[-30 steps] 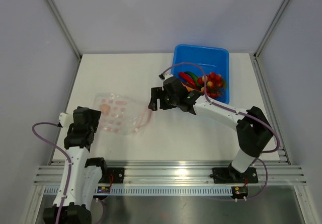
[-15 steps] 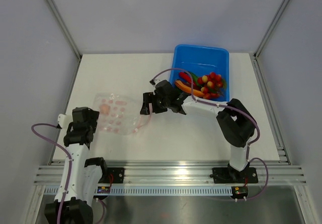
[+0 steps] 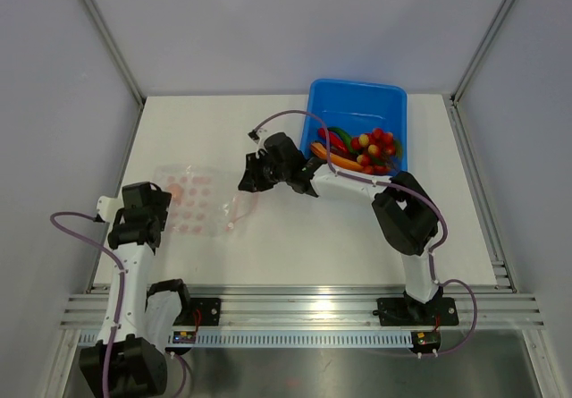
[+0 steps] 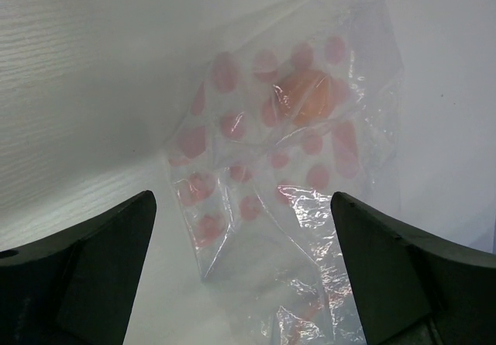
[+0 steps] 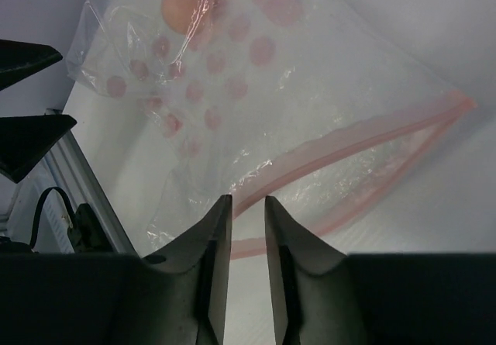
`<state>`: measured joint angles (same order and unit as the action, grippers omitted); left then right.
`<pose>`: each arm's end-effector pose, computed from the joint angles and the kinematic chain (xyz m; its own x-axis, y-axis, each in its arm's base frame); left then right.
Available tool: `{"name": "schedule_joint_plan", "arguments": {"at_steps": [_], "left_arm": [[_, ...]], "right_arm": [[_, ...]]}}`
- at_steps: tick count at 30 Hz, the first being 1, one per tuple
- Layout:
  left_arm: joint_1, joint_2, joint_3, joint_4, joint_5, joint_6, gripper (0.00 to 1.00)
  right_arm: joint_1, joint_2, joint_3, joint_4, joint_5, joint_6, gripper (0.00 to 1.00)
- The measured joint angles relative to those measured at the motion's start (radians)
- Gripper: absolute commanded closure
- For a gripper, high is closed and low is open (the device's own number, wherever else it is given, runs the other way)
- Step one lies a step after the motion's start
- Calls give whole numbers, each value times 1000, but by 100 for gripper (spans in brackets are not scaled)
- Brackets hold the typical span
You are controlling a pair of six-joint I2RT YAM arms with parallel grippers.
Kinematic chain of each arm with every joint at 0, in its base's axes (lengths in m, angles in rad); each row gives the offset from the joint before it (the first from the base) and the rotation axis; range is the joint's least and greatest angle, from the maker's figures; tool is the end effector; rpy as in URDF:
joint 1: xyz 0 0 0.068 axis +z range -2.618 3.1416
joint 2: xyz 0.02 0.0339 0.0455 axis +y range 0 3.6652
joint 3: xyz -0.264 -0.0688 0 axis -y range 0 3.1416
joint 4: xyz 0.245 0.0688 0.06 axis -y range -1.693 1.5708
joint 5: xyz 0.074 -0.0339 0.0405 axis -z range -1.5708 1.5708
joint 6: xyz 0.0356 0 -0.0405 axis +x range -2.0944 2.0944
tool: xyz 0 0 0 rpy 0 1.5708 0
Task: Open the zip-top bag and remove the fake food
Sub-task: Adjust the fake fruit in the zipper food storage bag.
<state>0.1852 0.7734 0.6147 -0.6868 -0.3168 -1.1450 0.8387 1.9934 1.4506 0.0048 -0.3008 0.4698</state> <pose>0.1494 0.0393 0.2378 0.0405 -0.8729 -0.4863 -0.8260 0.2446 -0.5078 0.3008 0.3505 0.2238 -0.7040 -0.1365 -0.6970 -0.6300 0.5731 0.5241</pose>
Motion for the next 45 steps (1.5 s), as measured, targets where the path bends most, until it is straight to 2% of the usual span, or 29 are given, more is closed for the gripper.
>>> {"name": "schedule_joint_plan", "arguments": {"at_steps": [1, 2, 3, 5, 7, 8, 9, 12, 15, 27, 37, 45], "left_arm": [[6, 11, 0, 0, 3, 1, 1], [12, 23, 0, 0, 8, 2, 1], [16, 31, 0, 0, 11, 2, 1], [27, 43, 0, 0, 18, 1, 1], [39, 45, 0, 2, 27, 1, 1], [46, 44, 0, 3, 29, 0, 1], [53, 41, -3, 8, 32, -2, 1], [70, 21, -18, 19, 36, -12, 1], [76, -2, -37, 27, 37, -24, 1], [108, -79, -94, 55, 35, -97, 1], [114, -85, -100, 56, 36, -105, 1], [114, -85, -100, 58, 38, -104, 1]], "right_arm": [[0, 2, 5, 0, 3, -2, 74], [0, 2, 8, 0, 5, -5, 82], [0, 2, 12, -1, 10, -10, 84], [0, 2, 18, 2, 19, -13, 96], [0, 2, 18, 3, 29, -17, 97], [-1, 2, 17, 3, 32, -17, 92], [-1, 2, 16, 5, 39, -17, 81], [-3, -2, 2, 21, 49, -15, 39], [-6, -8, -29, 34, 46, -14, 27], [-6, -6, -66, 109, -10, 17, 22], [-6, 152, 23, 155, -72, 64, 22], [-6, 145, 5, 164, -55, 69, 21]]}}
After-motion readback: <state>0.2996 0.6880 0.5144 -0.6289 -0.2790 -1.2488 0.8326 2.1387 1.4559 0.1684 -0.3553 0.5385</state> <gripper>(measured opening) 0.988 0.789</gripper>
